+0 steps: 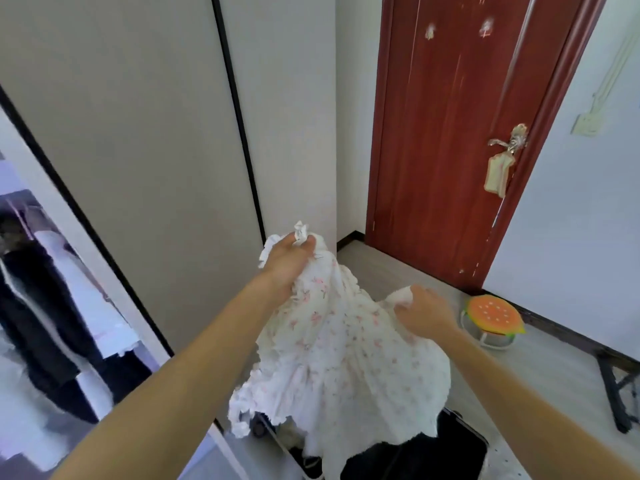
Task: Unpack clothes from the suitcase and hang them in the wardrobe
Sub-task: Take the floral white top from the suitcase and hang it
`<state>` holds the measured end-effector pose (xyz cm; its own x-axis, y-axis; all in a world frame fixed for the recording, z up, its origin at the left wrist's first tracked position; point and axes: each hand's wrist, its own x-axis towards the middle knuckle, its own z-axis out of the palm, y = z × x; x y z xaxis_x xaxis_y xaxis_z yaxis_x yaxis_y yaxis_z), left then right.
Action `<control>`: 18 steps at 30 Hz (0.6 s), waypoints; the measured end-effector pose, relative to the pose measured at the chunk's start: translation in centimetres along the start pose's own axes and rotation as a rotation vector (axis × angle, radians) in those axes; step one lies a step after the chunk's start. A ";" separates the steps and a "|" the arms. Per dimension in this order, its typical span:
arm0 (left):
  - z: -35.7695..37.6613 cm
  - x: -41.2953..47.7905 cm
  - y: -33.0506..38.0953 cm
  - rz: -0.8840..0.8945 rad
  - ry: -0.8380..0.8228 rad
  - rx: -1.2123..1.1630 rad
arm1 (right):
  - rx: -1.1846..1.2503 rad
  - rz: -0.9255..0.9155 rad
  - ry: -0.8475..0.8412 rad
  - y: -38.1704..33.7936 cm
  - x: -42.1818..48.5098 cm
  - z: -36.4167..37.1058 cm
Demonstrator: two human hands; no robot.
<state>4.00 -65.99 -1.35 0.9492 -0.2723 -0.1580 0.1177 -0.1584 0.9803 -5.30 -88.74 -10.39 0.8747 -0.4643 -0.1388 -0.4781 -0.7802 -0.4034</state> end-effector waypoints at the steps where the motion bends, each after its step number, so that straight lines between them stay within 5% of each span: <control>1: -0.2 -1.4 0.2 0.008 -0.020 0.012 | 0.044 -0.056 -0.019 -0.9 -1.3 0.1; 7: -2.4 -6.6 1.4 0.088 -0.220 0.257 | 0.616 -0.458 -0.301 -8.0 -6.8 0.5; 12: -6.9 -12.1 2.6 0.129 -0.238 0.305 | 0.751 -0.389 -0.252 -12.1 -10.5 0.1; 18: -17.6 -21.3 -2.8 0.068 -0.099 -0.009 | 0.927 -0.231 -0.153 -20.4 -18.9 0.6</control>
<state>-11.38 -43.09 1.35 0.9216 -0.3746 -0.1019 0.0576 -0.1276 0.9901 -12.03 -63.79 -0.09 0.9715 -0.2302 -0.0567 -0.0984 -0.1738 -0.9799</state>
